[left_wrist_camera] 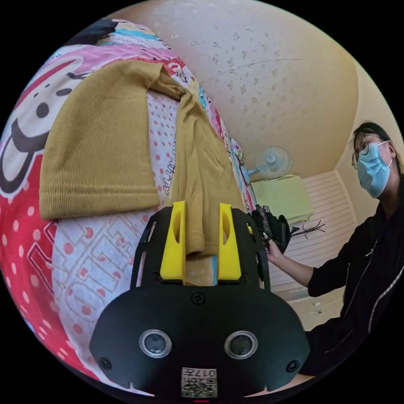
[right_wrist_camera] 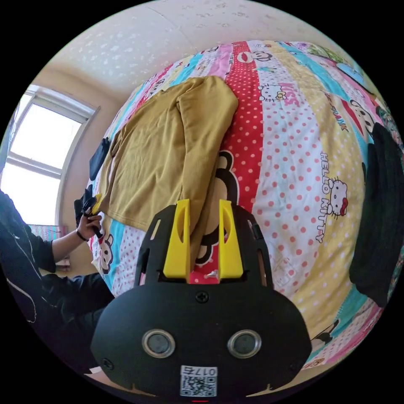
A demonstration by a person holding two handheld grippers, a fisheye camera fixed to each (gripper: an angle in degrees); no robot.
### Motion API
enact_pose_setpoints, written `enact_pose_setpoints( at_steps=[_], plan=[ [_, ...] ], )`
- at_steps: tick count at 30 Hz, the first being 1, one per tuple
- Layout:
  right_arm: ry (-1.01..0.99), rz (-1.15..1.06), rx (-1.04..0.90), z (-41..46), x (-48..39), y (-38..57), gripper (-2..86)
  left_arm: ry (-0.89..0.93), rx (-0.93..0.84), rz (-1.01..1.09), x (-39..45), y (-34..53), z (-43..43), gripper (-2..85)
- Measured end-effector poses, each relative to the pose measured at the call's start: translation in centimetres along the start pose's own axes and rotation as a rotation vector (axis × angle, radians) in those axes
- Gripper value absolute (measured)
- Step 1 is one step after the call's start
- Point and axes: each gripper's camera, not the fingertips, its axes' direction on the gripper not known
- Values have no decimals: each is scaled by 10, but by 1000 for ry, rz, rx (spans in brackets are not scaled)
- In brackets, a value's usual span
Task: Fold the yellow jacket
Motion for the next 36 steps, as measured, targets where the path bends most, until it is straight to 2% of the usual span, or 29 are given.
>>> enact_pose_setpoints(
  at_steps=[1, 3, 5, 7, 9, 10, 13, 15, 17, 21, 25, 27, 33, 36],
  plan=[
    [-68, 17, 5, -5, 7, 0, 95, 7, 9, -16, -4, -1, -1, 100],
    [-141, 57, 90, -25, 17, 3, 101, 148, 81, -162, -37, 3, -3, 78],
    [-223, 113, 224, -42, 29, 14, 135, 239, 120, -202, -57, 8, -2, 55],
    [-259, 159, 246, -39, 37, 21, 145, 283, 126, -207, -68, 6, -1, 49],
    [-252, 198, 235, -38, 39, 24, 117, 289, 123, -207, -71, 2, -2, 48],
    [-276, 219, 215, -40, 41, 24, 77, 296, 122, -209, -71, 1, -2, 48],
    [-396, 250, 275, -73, 54, 27, 52, 307, 122, -216, -75, -3, -3, 48],
    [-375, 255, 312, -110, 62, 25, 48, 304, 124, -213, -77, -5, -4, 47],
    [-246, 231, 347, -174, 78, 11, 48, 308, 124, -214, -79, -7, -4, 46],
    [23, 155, 374, -249, 103, -16, 63, 320, 121, -230, -82, -11, -5, 50],
    [-6, 179, 492, -283, 107, 7, 122, 358, 87, -266, -79, -16, -13, 76],
    [21, 203, 473, -277, 96, 31, 128, 300, 60, -203, -66, -17, -28, 82],
    [-196, 179, 231, -169, 54, 79, 127, 4, -26, 52, -24, -28, -56, 106],
    [-283, 198, 180, -112, 46, 80, 129, 37, -136, 8, -35, -34, -28, 113]
  ],
)
